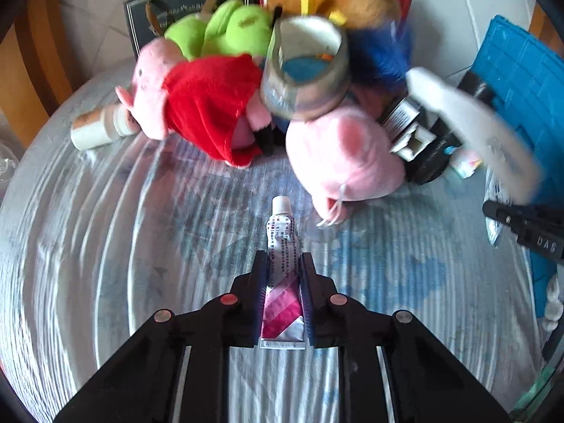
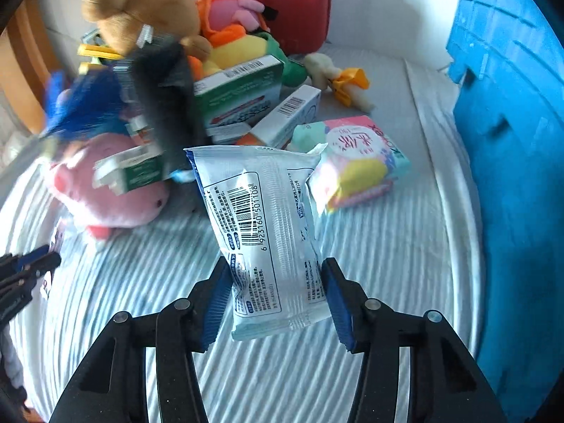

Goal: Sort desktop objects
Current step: 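Grasp pink-white tube with left gripper while right gripper grasps white wipes packet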

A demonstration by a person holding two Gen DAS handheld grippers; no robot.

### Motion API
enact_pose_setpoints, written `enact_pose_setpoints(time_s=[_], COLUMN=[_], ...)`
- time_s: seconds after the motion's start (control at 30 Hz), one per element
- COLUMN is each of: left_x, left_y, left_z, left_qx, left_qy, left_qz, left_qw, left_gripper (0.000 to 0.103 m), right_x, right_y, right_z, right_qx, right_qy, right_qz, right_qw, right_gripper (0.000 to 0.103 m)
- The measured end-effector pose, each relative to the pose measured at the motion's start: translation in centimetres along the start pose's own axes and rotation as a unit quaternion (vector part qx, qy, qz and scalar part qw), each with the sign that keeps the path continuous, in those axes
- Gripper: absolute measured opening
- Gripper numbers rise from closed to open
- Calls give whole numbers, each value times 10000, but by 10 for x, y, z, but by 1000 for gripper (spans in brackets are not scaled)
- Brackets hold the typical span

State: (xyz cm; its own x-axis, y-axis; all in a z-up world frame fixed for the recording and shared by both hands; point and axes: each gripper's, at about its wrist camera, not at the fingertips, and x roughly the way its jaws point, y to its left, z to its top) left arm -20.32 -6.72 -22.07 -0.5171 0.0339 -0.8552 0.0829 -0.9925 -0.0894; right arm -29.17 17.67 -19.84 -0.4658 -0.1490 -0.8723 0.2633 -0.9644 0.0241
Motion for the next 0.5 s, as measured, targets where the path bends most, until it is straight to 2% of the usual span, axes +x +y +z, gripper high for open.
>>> enact_pose_setpoints(time_s=[0.17,0.27,0.5], left_x=[-50,-86,-169], left_y=[-15,-23,-61], left_z=[4,11,8], left_qx=[90,188,441], left_qy=[-570,-976,-1951], left_qz=[-70,-116,-85], left_qw=[9983,9950,9798], left_gripper=[18,18,18], right_x=[-50,-86,-170], right_y=[10,21,35], right_z=[-12,-14,-18], right_qx=[-136,-262,-546], right_qy=[-391,-773,-1789], right_qz=[104,147,203], right_qw=[9991,9966,9821], right_gripper=[51,51,51])
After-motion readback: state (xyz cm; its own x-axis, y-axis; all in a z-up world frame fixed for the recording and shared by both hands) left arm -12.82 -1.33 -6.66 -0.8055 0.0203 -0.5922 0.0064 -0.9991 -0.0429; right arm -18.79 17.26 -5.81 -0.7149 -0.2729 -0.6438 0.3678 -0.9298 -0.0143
